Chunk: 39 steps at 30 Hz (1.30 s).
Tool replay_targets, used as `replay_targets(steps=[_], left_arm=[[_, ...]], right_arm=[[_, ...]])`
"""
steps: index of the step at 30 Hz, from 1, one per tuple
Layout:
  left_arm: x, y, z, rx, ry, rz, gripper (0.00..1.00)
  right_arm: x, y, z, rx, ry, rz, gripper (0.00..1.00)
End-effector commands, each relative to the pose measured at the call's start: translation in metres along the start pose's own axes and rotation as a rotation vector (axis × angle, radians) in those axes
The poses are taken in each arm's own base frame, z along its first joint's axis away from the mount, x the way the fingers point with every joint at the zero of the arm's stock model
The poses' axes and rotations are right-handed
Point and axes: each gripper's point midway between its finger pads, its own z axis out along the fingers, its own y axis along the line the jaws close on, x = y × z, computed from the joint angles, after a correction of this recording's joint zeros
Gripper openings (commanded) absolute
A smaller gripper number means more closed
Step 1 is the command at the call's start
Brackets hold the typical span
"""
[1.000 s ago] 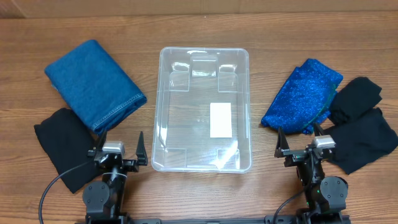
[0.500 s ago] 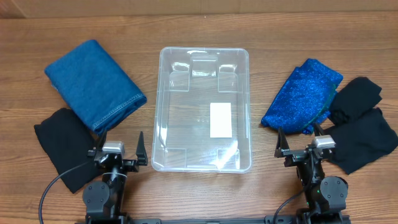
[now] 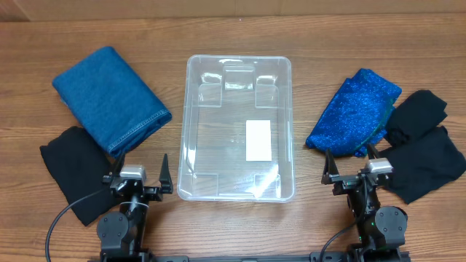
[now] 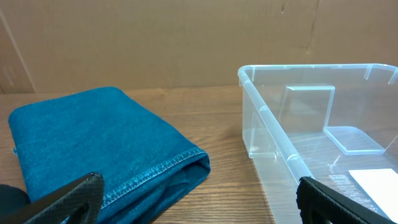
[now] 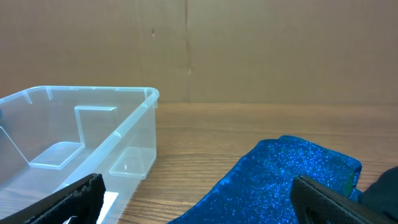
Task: Pack container
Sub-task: 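Move the right gripper toward the sparkly blue cloth, then grasp the sparkly blue cloth with the right gripper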
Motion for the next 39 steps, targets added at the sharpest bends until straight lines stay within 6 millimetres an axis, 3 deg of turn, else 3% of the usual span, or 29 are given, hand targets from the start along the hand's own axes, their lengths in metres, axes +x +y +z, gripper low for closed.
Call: replay_targets(steps=[1,18,23,26,31,33,36,39], left_arm=[[0.001,-0.003,0.000,0.013,0.002,0.015,1.00],[0.001,-0.004,0.000,0.023,0.001,0.015,1.00],[-0.001,-0.005,-0.001,0.025,0.010,-0.102,1.00],[-0.025,-0.006,-0.010,0.026,0.008,-0.144,1.00],[-0.080,-0.002,-0.032,-0.010,0.047,-0.147,1.00],[-0.099,0.005,-0.034,-0.057,0.105,-0.141,1.00],[-0.112,0.018,-0.030,-0.138,0.196,-0.141,1.00],[-0.120,0.020,-0.022,-0.151,0.309,-0.144,1.00]], right_arm=[[0.002,0.000,0.000,0.002,-0.001,-0.004,1.00],[0.002,0.002,0.000,-0.009,0.000,0.000,1.00],[0.002,-0.004,0.000,0.024,0.002,0.200,1.00],[-0.017,-0.018,-0.005,0.110,-0.004,0.220,1.00],[-0.080,-0.031,-0.007,0.211,0.021,0.212,1.00],[-0.097,-0.031,0.004,0.222,0.098,0.206,1.00],[-0.113,-0.030,0.025,0.236,0.259,0.192,1.00],[-0.112,-0.022,0.047,0.215,0.491,0.187,1.00]])
